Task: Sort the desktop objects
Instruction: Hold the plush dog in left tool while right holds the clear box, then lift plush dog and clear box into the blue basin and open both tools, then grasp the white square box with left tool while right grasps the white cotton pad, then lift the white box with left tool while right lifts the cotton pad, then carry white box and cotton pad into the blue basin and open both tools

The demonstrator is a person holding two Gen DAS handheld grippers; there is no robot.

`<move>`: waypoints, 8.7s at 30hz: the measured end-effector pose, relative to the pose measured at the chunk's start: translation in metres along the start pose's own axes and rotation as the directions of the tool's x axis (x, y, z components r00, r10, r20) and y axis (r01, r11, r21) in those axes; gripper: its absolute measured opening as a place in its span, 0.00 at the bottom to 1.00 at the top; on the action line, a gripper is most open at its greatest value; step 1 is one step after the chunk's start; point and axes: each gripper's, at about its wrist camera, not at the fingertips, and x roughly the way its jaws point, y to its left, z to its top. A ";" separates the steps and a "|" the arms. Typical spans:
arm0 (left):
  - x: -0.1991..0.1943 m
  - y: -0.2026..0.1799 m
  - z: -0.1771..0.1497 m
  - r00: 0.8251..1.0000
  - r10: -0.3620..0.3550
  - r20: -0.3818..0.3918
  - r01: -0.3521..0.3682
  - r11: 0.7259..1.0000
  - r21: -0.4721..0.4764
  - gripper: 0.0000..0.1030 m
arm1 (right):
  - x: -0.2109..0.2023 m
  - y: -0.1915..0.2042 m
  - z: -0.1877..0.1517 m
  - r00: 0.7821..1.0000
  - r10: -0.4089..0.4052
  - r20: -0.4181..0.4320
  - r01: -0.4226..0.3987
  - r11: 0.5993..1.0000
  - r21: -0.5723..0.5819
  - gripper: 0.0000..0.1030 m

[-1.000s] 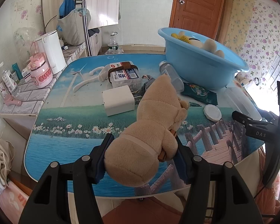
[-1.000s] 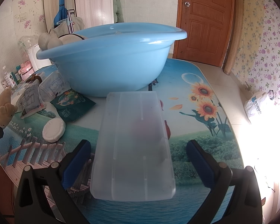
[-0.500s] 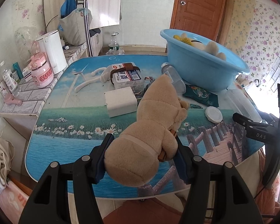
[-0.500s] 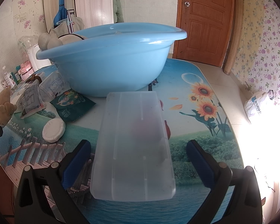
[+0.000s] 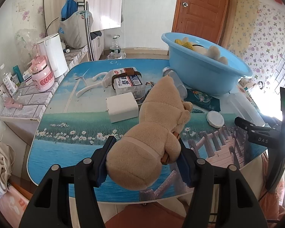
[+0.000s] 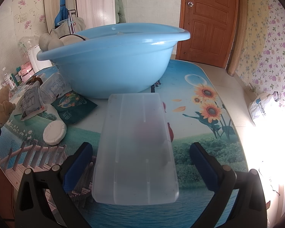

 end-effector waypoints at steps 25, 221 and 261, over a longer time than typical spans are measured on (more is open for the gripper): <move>-0.009 -0.004 -0.001 1.000 0.000 0.014 0.000 1.000 -0.006 0.58 | -0.001 -0.001 0.000 1.000 0.002 0.001 -0.002 1.000 -0.003 1.00; -0.021 -0.059 0.035 0.996 -0.081 0.042 0.077 0.994 0.077 0.51 | -0.067 0.027 0.023 0.998 0.064 0.006 -0.064 0.998 -0.018 0.36; 0.027 -0.112 0.141 0.970 -0.216 0.111 0.195 0.965 0.176 0.51 | -0.013 -0.013 0.159 0.987 0.100 0.124 -0.093 0.994 -0.059 0.36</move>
